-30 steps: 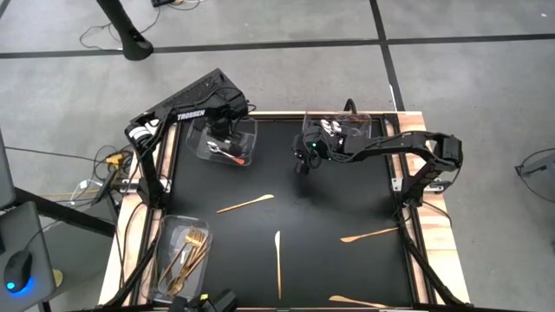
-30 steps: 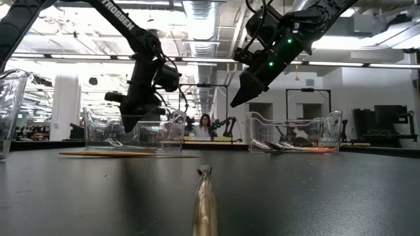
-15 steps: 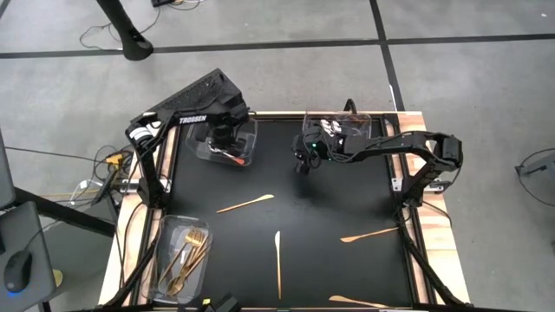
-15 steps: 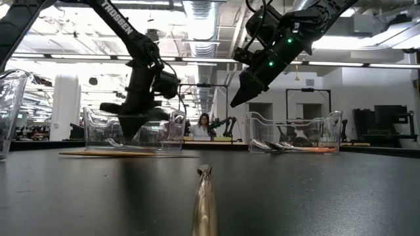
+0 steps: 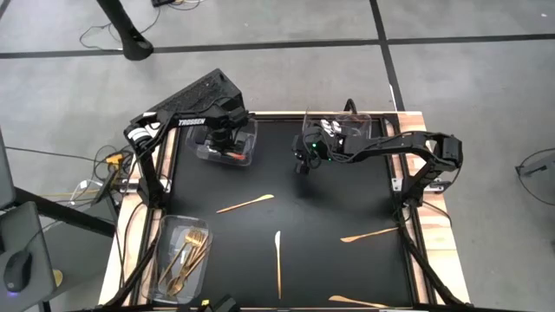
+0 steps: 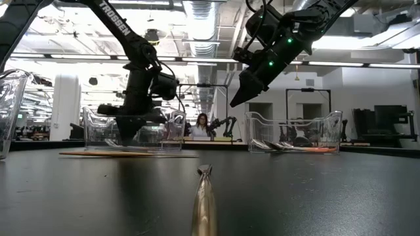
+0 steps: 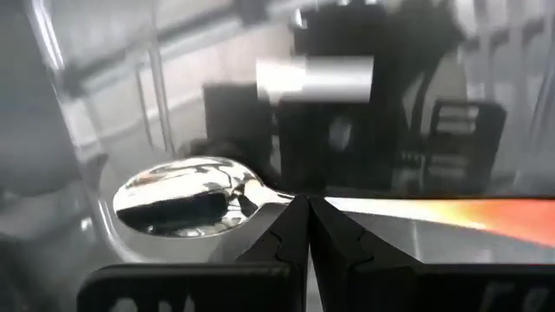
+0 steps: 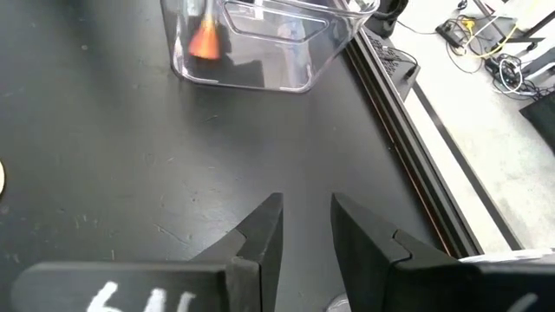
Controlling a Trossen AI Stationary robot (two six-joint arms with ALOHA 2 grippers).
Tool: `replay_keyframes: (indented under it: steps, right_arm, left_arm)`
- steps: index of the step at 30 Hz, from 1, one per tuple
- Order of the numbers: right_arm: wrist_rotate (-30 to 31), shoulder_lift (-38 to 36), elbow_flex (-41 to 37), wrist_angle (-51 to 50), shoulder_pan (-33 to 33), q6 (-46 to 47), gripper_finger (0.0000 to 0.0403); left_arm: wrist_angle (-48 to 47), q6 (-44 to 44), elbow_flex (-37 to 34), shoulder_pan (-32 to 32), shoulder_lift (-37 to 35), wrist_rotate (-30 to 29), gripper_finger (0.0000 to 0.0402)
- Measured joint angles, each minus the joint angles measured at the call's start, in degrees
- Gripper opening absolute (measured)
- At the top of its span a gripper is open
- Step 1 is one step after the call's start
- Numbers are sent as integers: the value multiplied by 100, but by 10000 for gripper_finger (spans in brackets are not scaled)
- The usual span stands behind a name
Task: Sort silverware by color (type)
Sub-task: Remove the silver and orange spoon from the top left transparent bin
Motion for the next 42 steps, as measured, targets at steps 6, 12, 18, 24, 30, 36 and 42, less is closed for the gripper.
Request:
replay_keyframes:
  steps: [6,12,18,24,30,36,42]
  right_arm:
    - [0,0,0,-1,0,-1,123]
    - [1,0,2,-64,0,44,123]
    - [0,0,2,-57,0,44,123]
    - [1,0,2,-103,0,44,123]
    - [2,0,2,-135,0,40,123]
    - [2,0,2,-134,0,37,123]
    - [0,0,2,-133,0,-47,123]
  left_arm:
    - [355,70,240,11,44,-407,0]
    - [186,306,484,11,48,-352,0]
    - [163,-605,510,11,44,-380,3]
    - [125,-1186,484,11,44,-360,54]
    - [112,-1724,484,11,41,-404,127]
    - [280,-2273,364,11,37,-422,145]
    - [771,-2923,-82,-62,8,-269,135]
